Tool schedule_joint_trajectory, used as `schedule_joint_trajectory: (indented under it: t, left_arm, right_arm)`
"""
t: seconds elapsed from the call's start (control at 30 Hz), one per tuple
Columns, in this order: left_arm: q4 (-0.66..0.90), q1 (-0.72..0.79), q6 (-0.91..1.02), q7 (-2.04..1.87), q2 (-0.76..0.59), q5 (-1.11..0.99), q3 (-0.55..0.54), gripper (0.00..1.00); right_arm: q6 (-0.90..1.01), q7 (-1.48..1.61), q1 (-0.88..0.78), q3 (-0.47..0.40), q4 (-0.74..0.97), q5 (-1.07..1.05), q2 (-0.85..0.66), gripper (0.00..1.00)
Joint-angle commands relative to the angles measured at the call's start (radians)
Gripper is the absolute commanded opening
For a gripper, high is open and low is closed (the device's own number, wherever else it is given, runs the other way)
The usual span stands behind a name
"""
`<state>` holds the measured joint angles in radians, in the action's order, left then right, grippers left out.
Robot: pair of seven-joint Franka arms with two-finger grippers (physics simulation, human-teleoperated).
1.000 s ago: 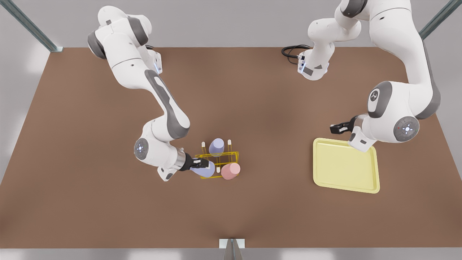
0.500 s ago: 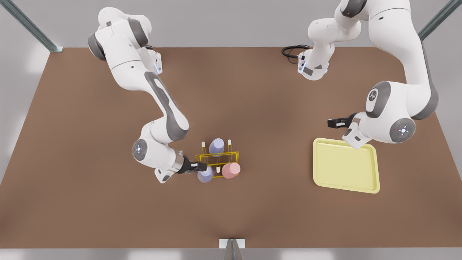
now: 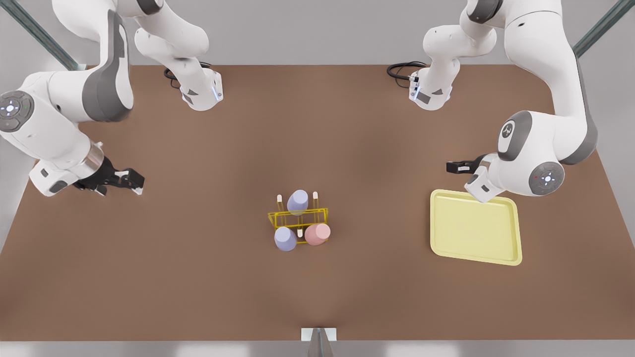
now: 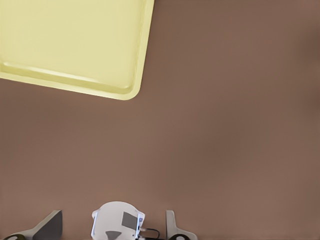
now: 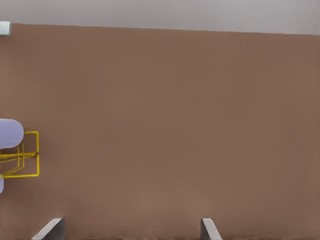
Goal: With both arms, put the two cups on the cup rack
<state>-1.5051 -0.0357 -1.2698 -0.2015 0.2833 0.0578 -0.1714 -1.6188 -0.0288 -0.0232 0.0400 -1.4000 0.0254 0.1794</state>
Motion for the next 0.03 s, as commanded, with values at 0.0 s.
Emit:
schedule_joint_trajectory:
  t: [0.0]
  left_arm:
    - [0.0, 0.0, 0.003, 0.033, -0.001, 0.0, 0.0, 1.0]
  right_arm:
    - [0.157, 0.121, 0.005, 0.0, -0.001, 0.002, -0.011, 1.0]
